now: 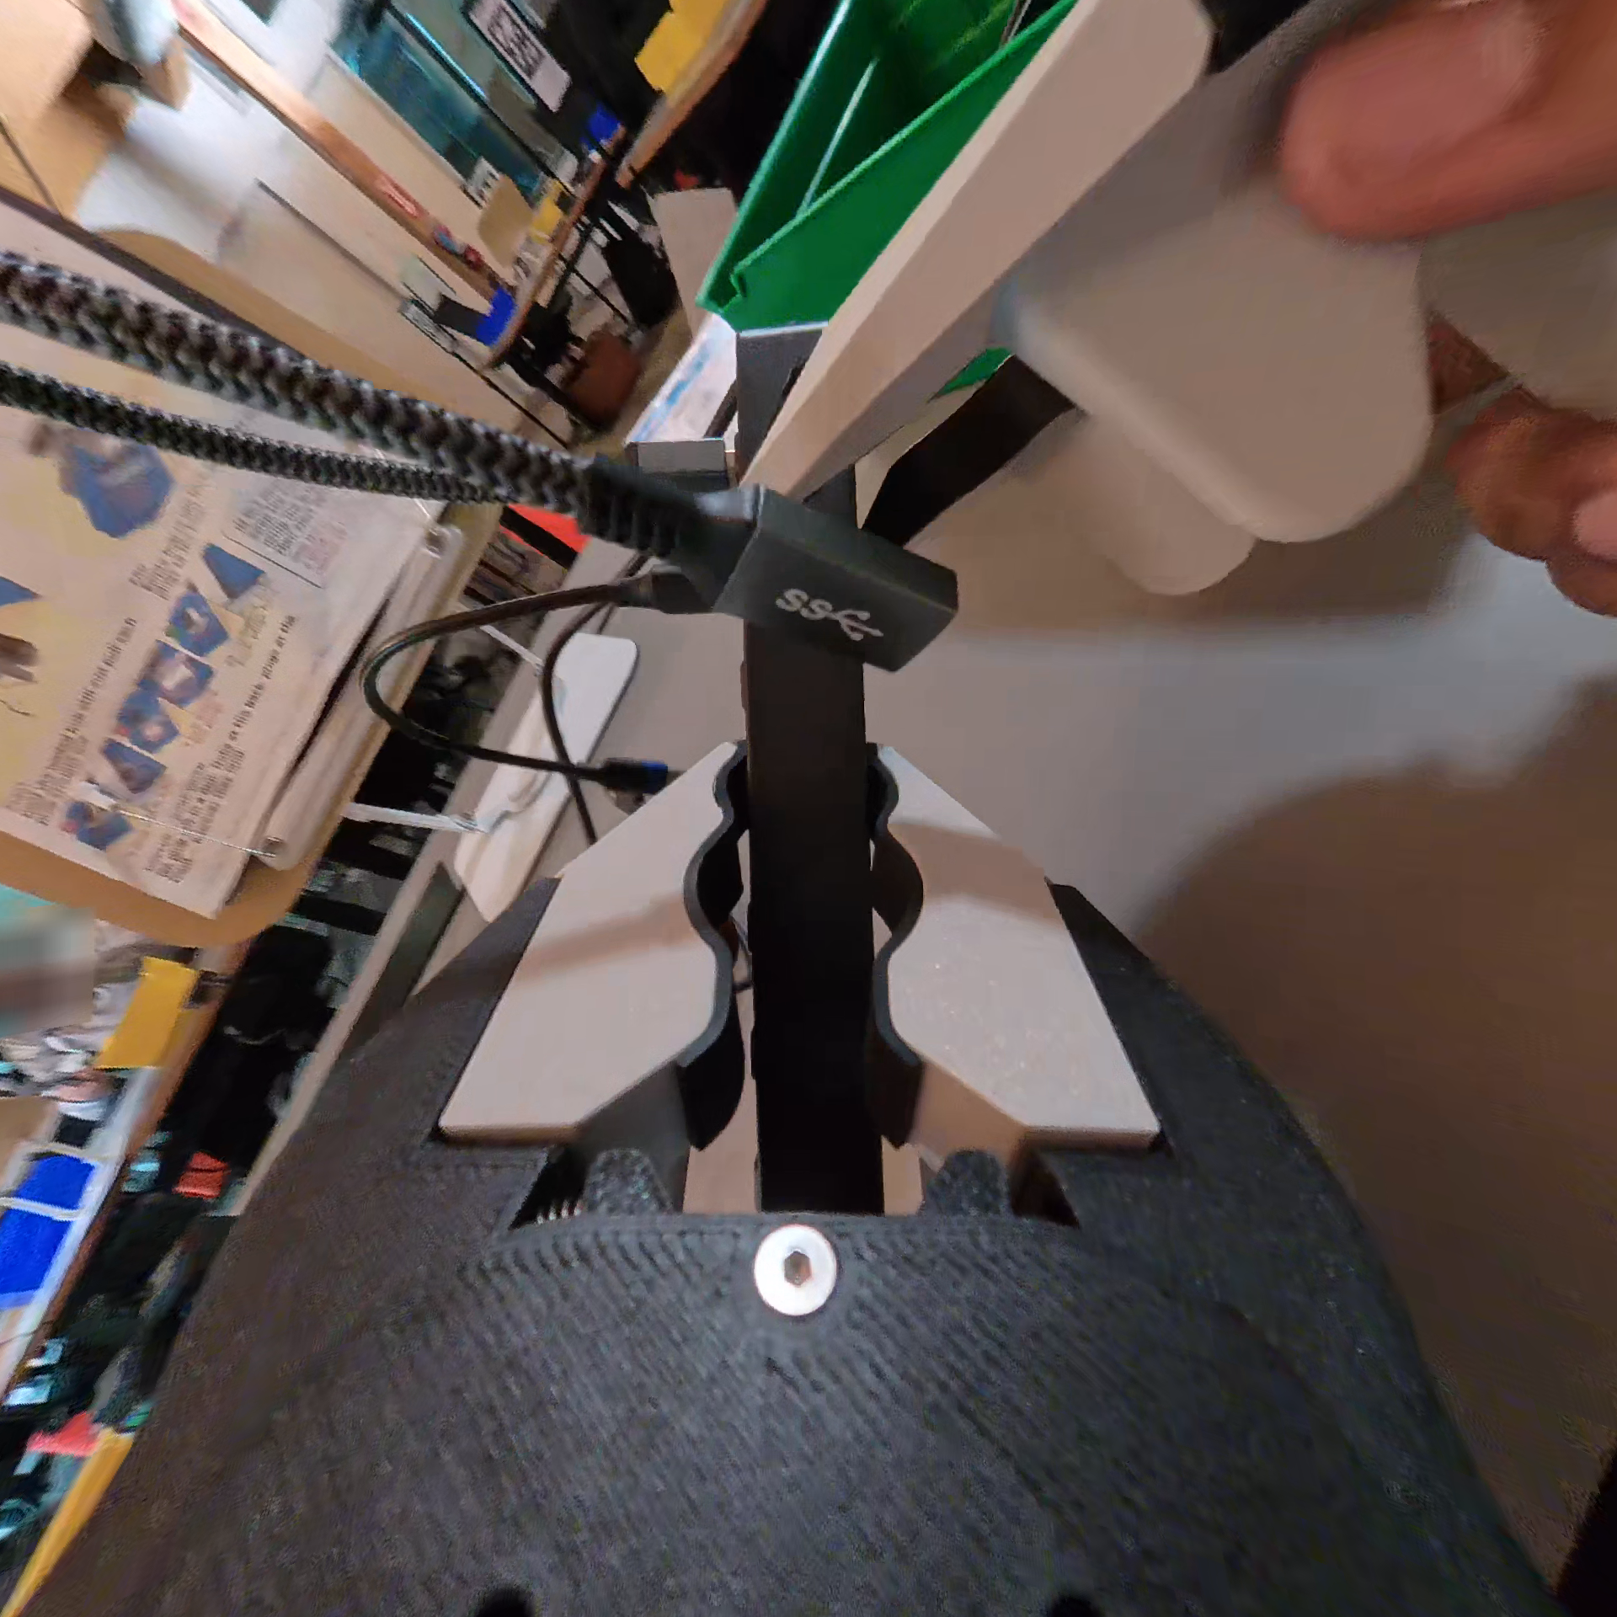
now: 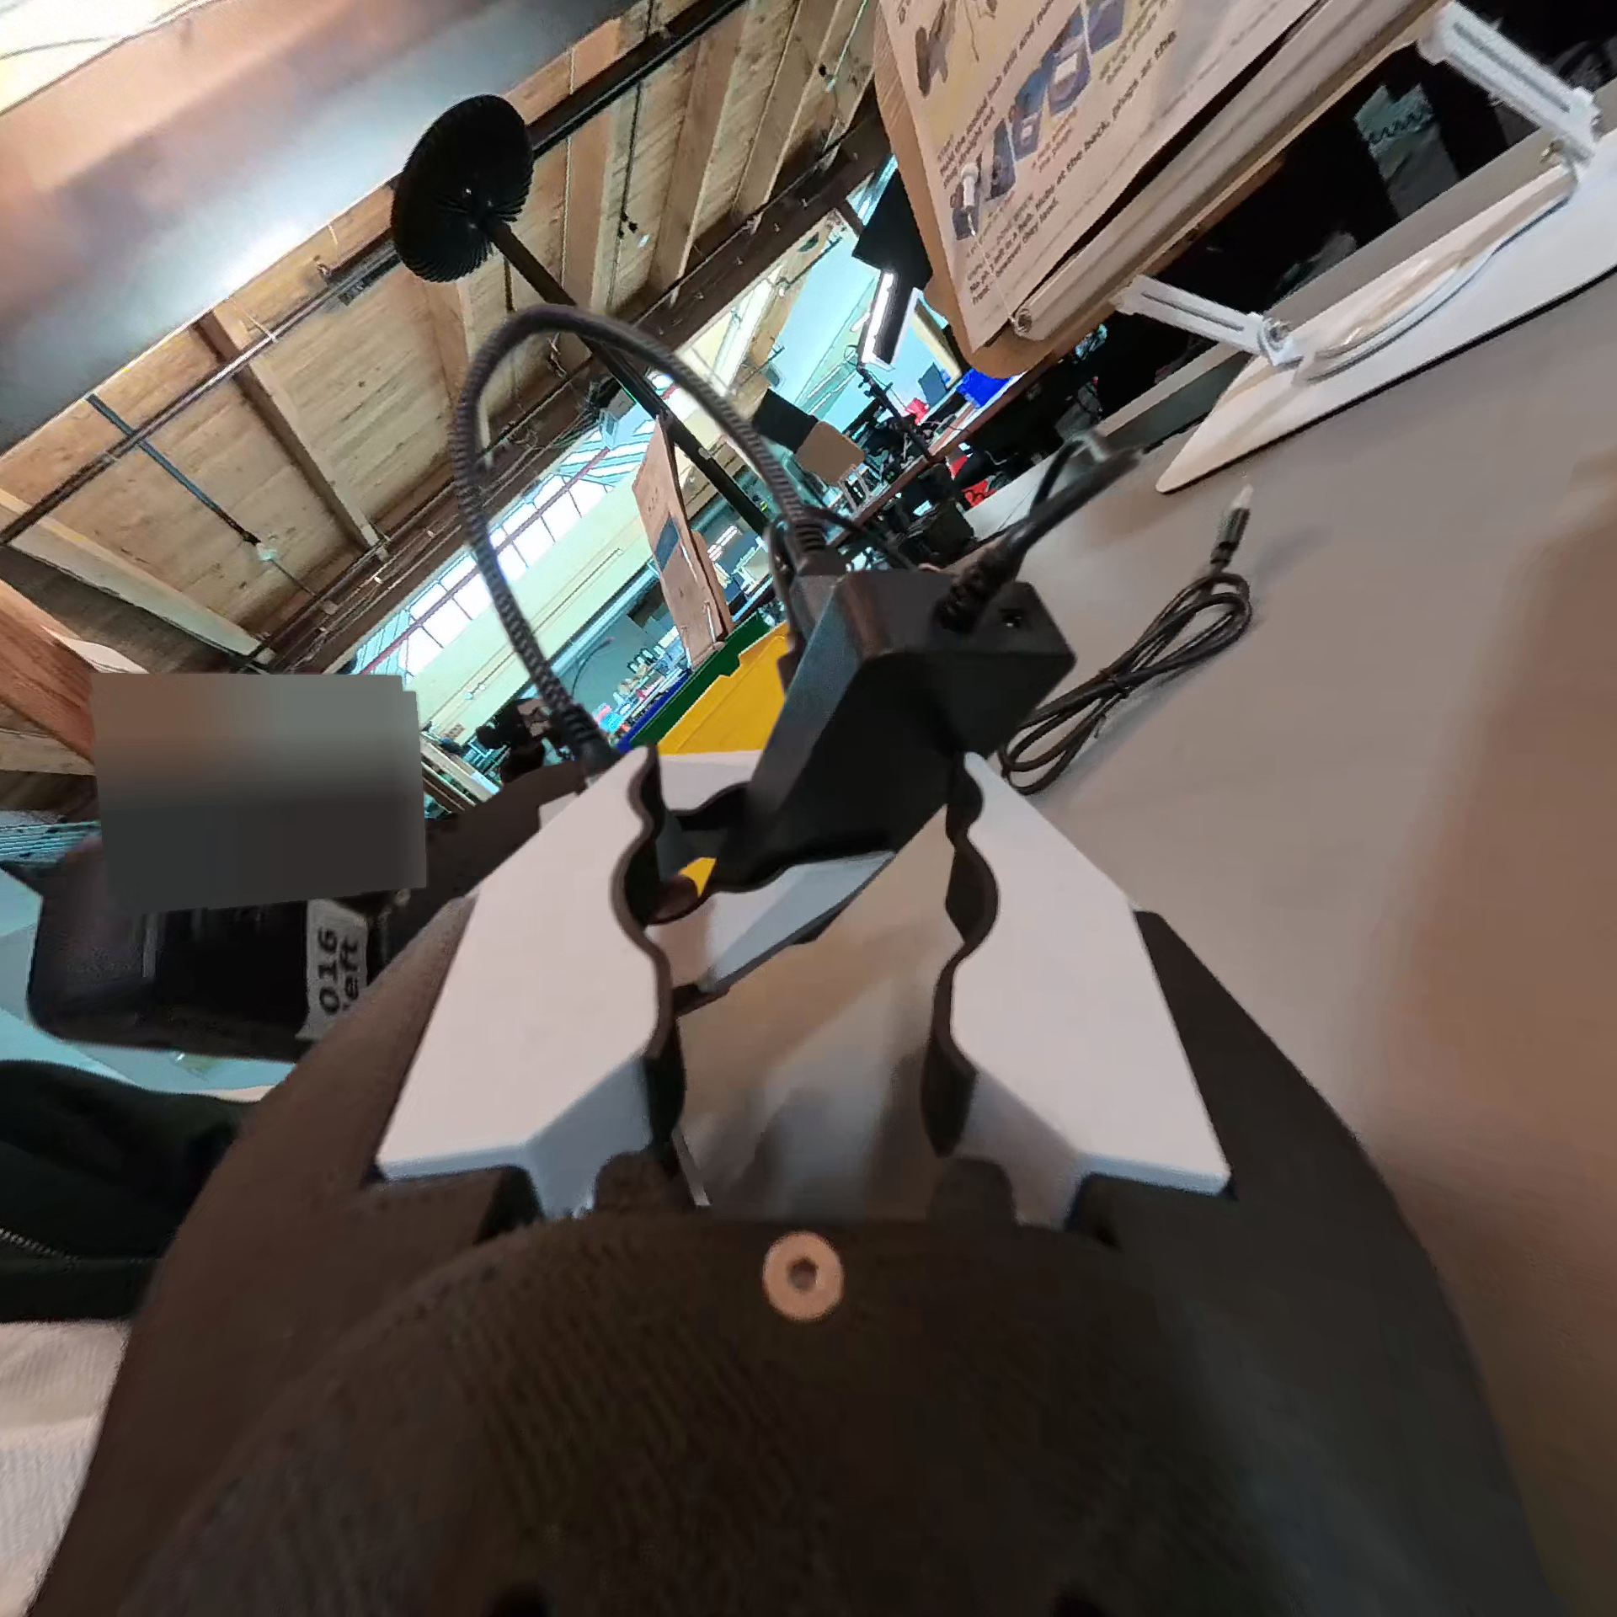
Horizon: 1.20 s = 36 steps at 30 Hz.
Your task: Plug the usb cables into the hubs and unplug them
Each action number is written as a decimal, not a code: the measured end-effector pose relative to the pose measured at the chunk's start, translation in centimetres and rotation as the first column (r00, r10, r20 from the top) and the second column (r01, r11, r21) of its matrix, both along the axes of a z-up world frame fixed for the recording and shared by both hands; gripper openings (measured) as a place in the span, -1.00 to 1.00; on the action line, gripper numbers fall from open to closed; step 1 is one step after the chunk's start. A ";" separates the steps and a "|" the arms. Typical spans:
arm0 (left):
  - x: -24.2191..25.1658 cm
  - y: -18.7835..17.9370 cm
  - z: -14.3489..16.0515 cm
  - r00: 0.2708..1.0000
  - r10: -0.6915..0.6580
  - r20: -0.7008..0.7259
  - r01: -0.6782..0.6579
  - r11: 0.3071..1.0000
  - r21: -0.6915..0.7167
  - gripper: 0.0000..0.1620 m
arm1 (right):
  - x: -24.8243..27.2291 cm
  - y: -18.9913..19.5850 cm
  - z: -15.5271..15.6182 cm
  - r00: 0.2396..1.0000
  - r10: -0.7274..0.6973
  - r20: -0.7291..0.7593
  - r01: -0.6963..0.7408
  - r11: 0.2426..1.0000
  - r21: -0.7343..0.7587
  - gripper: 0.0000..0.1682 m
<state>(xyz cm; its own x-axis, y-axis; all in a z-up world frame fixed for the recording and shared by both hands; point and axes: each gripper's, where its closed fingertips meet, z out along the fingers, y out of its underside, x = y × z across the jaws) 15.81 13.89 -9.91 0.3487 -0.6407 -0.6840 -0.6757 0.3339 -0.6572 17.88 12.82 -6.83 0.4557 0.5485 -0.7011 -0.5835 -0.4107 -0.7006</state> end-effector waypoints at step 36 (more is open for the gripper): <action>1.3 -9.9 1.9 0.680 -0.097 0.727 0.726 -0.057 -0.686 -0.06 | -0.6 -4.1 5.3 0.900 0.374 -0.223 -0.324 0.918 0.230 -0.39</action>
